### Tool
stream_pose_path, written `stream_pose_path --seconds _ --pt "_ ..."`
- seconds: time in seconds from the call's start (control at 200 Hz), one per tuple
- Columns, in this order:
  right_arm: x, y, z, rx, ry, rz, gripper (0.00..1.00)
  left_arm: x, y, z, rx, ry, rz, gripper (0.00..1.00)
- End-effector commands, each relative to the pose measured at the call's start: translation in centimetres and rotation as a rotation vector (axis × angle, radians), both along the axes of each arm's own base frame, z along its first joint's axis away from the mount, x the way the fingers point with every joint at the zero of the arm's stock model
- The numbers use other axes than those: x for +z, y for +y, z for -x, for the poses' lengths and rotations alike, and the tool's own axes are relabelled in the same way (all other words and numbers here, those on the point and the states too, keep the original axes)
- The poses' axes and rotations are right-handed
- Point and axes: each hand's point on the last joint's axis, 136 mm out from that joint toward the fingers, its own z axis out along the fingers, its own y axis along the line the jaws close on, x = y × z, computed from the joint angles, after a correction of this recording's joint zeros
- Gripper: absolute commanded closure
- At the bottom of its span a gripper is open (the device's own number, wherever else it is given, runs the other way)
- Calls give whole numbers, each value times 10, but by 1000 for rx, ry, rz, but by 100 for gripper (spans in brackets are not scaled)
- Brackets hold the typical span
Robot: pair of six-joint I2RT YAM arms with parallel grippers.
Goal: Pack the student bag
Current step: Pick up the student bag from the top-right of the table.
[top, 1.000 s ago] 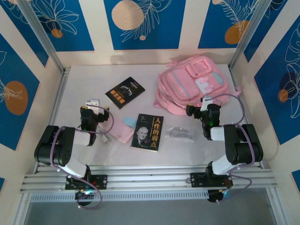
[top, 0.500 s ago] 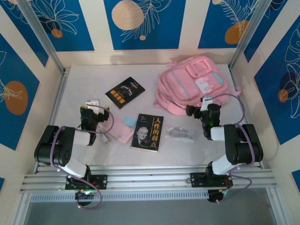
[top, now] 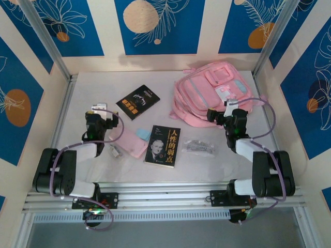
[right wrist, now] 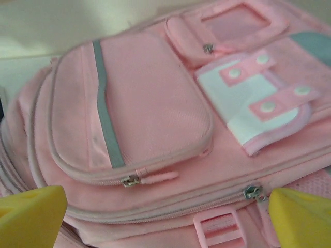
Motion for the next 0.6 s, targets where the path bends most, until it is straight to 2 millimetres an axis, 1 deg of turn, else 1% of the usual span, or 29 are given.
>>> stream_pose_path --seconds 0.0,0.06,0.15,0.205,0.27,0.315,0.37,0.465,0.495,0.54,0.595 --pt "14 -7 6 -59 30 -31 0 2 6 8 55 47 -15 0" --pt "21 -19 9 -149 102 -74 0 17 2 12 62 33 43 0" --pt "27 -41 20 -301 233 -176 0 38 -10 12 39 8 188 0" --pt "30 -49 28 -373 273 -260 0 49 -21 9 17 27 274 0" --pt "29 -57 36 -435 317 -386 0 57 -39 6 -28 71 354 0" --pt "28 -62 40 -467 335 -478 0 59 -50 6 -49 102 402 0" --pt "25 -69 41 -492 351 -589 0 62 -70 7 -103 129 451 0" --pt "20 -80 39 -508 381 -757 1 63 -102 12 -177 159 501 0" --pt "18 -83 36 -503 395 -817 1 63 -113 15 -199 166 511 0" --pt "15 -83 30 -467 414 -876 2 62 -129 19 -237 178 520 0" --pt "12 -84 18 -410 445 -939 2 59 -150 24 -290 199 527 0"
